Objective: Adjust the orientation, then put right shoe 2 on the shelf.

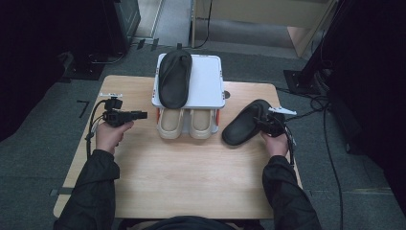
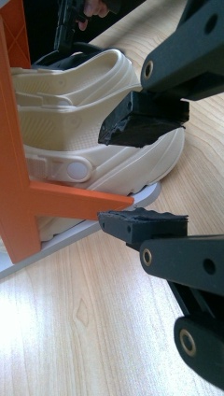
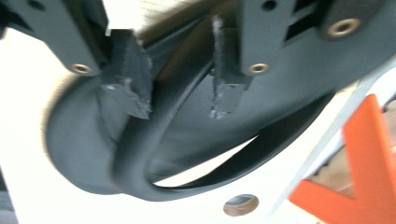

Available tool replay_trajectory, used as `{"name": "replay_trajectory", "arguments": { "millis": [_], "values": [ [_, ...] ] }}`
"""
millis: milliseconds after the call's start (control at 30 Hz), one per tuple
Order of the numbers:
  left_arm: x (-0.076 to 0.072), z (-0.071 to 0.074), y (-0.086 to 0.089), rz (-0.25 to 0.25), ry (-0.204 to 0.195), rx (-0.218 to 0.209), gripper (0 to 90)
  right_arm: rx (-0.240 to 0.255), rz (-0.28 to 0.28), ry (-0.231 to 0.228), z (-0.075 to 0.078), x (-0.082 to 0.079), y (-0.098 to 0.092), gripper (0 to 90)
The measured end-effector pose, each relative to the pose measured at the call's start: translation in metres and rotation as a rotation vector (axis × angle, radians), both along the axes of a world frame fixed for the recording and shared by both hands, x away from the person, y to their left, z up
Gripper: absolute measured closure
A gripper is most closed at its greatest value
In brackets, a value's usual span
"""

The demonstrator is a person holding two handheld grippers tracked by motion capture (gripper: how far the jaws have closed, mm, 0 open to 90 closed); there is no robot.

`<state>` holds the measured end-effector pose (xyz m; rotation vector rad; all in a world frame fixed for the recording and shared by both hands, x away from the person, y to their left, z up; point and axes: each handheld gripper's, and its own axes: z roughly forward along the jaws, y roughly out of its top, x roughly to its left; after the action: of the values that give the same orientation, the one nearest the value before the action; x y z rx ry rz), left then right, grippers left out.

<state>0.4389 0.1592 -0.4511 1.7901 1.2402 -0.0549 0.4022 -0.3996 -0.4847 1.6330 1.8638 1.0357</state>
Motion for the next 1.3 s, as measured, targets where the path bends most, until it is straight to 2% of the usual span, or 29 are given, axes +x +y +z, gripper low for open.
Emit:
{"name": "replay_trajectory", "arguments": {
  "millis": [100,200,267,333,367,467,567,767,867,1000,1300],
  "values": [
    [0.0,0.0,0.0,0.0,-0.001,0.0,56.2,0.011,0.04,-0.002,0.0,0.001,0.004,67.7],
    [0.0,0.0,0.001,0.001,0.0,0.0,56.2,-0.004,0.06,-0.01,-0.001,0.003,0.008,68.4],
    [0.0,0.0,0.001,0.001,0.0,0.0,56.2,0.007,0.051,-0.006,-0.002,0.003,0.007,64.9],
    [0.0,0.0,0.001,0.001,0.0,-0.001,56.2,0.042,0.033,0.024,-0.005,0.005,0.004,57.8],
    [0.0,0.0,0.001,0.002,0.0,-0.003,56.2,0.046,0.032,0.032,-0.006,0.005,0.003,57.3],
    [0.0,0.0,0.002,0.002,-0.001,-0.003,56.2,0.061,0.045,0.042,-0.008,0.006,0.003,59.2],
    [0.0,0.0,0.002,0.001,0.001,-0.003,56.2,0.042,0.051,0.046,-0.01,0.007,0.007,60.0],
    [0.0,0.0,0.002,0.004,-0.001,-0.006,56.2,0.068,0.049,0.07,-0.008,0.011,0.007,68.1],
    [0.0,-0.001,0.002,0.003,-0.001,-0.004,56.2,0.057,0.052,0.079,-0.007,0.012,0.01,72.3],
    [0.0,-0.001,0.002,0.003,-0.003,-0.003,56.3,0.02,0.034,0.101,-0.004,0.013,0.015,73.8],
    [0.0,0.0,0.003,0.009,-0.01,-0.01,56.3,0.043,0.002,0.136,0.002,0.014,0.016,74.9]
  ]
}}
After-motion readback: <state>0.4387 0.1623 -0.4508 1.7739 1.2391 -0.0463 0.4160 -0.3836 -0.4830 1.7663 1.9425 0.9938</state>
